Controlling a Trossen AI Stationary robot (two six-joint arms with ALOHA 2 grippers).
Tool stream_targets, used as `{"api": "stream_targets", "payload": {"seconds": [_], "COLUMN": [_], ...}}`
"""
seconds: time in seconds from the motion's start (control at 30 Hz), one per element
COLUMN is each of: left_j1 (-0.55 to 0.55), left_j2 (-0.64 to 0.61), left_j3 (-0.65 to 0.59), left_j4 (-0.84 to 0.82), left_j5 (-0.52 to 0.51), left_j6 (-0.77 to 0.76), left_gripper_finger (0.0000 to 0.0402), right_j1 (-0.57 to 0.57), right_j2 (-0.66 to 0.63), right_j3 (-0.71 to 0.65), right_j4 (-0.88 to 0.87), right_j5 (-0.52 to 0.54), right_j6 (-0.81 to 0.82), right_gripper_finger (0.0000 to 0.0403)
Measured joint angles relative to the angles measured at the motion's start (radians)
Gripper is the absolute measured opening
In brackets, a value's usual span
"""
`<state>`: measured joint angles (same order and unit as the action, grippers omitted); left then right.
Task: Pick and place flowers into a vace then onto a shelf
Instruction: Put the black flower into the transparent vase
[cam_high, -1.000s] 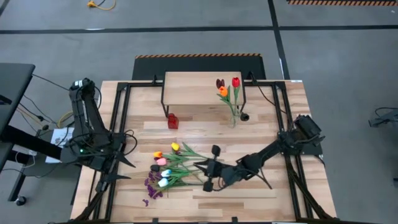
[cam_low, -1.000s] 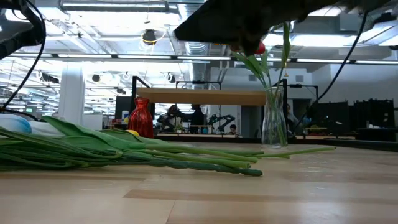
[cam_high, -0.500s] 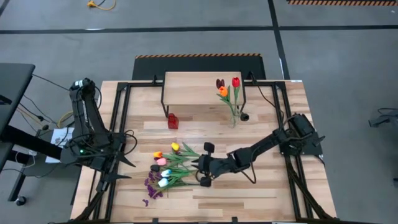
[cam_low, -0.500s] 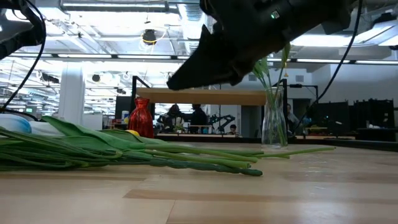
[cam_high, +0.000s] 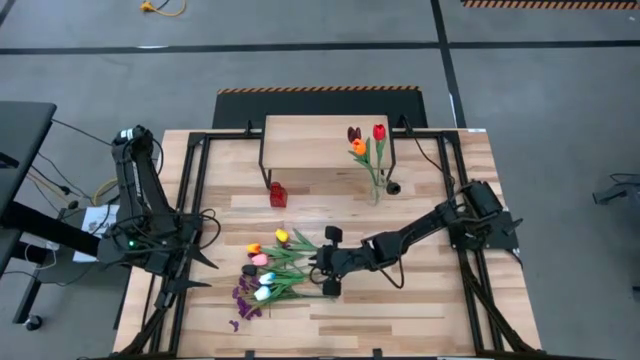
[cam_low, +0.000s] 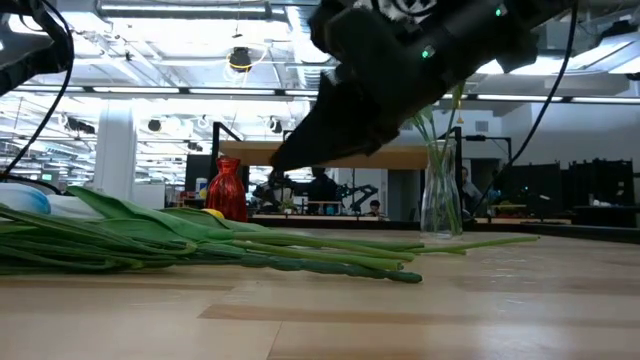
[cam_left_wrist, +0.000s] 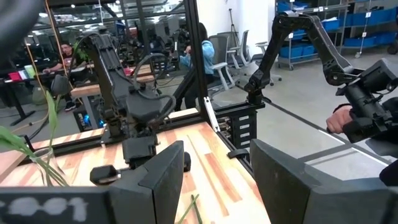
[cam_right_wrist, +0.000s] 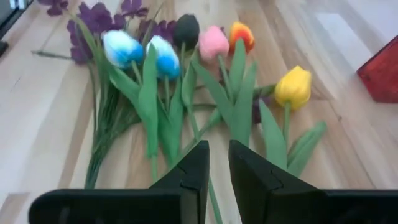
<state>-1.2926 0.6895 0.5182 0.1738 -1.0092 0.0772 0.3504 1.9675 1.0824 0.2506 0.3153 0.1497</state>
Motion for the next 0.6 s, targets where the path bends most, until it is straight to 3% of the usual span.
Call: {"api": "stream_targets", "payload": {"seconds": [0.2,0.6], "left_j1": [0.0,0.0], "left_j2": [0.0,0.0], "left_j3": [0.0,0.0], "left_j4": [0.0,0.0], "left_j5": [0.0,0.003], "left_j6": [0.0,-0.008], "left_gripper_finger": [0.0176,0.0176], "right_j1": [0.0,-0.02], "right_j2": [0.042,0.15], "right_j3": [0.013,0.098], "right_j4": [0.042,-0.013], "right_j5": [-0.059,-0.067], "right_j6": [-0.025,-0.054], "right_gripper_finger": [0.0056,0.0056]}}
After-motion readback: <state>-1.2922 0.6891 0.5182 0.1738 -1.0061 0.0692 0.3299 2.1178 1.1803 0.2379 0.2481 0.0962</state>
